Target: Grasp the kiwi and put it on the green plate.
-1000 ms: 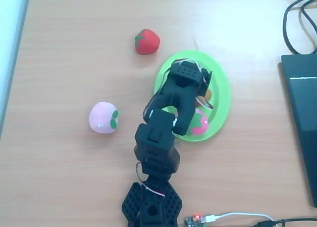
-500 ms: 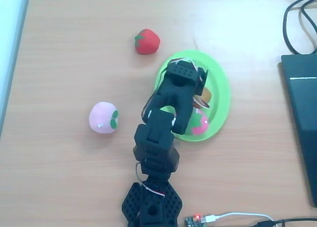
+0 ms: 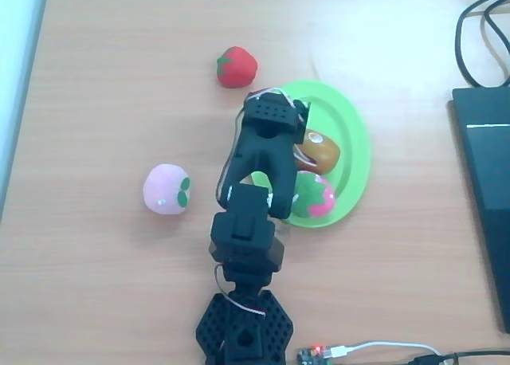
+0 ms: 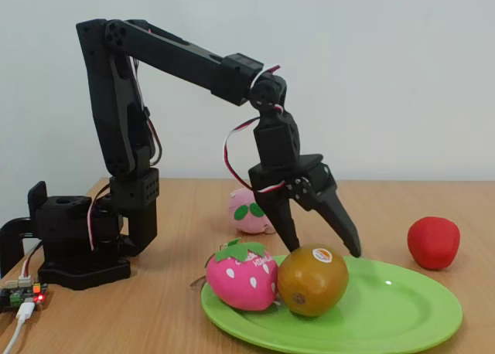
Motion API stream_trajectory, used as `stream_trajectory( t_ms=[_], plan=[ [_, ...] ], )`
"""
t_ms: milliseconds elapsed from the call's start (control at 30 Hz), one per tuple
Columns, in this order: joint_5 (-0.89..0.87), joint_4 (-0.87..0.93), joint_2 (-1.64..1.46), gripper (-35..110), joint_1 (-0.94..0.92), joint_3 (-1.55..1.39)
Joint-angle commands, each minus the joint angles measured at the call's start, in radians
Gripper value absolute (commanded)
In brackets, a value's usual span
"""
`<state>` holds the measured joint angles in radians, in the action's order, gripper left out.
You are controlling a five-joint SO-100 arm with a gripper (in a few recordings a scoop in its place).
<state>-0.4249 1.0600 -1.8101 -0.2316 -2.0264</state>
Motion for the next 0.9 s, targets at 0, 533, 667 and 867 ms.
stream_trajectory(
  t_ms=[0, 533, 667, 867],
  plan=[
    [-0.031, 0.021, -0.066, 38, 0.038, -0.012],
    [0.064, 0.026, -0.202, -7, 0.163, 0.034],
    [0.097, 0.002, -0.307, -8, 0.199, -0.023],
    [0.238, -0.067, -0.571, -8, 0.301, -0.210]
  ],
)
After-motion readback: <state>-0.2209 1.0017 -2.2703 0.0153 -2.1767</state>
